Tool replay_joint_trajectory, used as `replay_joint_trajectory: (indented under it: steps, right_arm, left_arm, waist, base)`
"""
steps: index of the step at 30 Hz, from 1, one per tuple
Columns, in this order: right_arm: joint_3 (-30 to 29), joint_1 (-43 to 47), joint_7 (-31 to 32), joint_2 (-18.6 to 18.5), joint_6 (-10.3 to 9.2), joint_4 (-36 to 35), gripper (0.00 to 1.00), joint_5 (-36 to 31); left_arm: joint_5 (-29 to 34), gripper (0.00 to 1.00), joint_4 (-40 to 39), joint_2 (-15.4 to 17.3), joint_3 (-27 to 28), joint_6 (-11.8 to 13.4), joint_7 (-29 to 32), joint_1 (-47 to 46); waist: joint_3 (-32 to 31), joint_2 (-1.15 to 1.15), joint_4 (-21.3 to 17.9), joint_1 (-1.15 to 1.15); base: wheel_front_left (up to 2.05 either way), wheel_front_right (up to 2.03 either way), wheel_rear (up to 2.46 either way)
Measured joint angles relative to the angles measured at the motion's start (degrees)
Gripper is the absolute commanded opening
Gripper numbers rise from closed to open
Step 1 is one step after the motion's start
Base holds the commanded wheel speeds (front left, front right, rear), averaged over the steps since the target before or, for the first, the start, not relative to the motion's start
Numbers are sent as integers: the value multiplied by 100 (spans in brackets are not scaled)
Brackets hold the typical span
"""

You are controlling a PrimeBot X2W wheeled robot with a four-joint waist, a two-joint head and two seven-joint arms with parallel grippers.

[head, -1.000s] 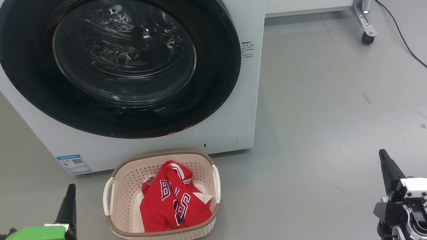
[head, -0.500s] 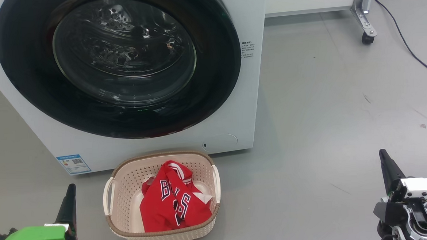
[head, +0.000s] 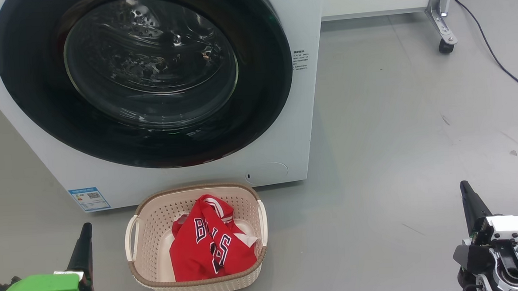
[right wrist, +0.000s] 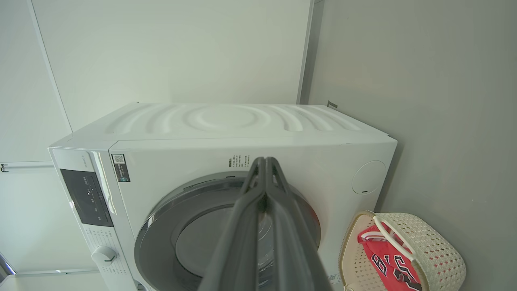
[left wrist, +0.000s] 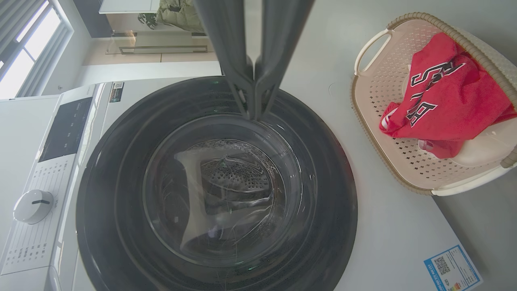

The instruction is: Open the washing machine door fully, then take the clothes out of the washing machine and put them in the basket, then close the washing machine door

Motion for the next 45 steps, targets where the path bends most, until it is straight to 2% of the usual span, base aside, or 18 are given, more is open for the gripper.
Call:
replay_joint_trajectory:
  steps: [45]
  right_arm:
    - [-18, 0, 7, 5, 0, -4, 0, -3]
  left_arm:
    - [0, 0, -5, -3, 7, 0, 0, -1]
  waist:
    - [1, 0, 0, 0]
  base:
    - [0, 0, 0]
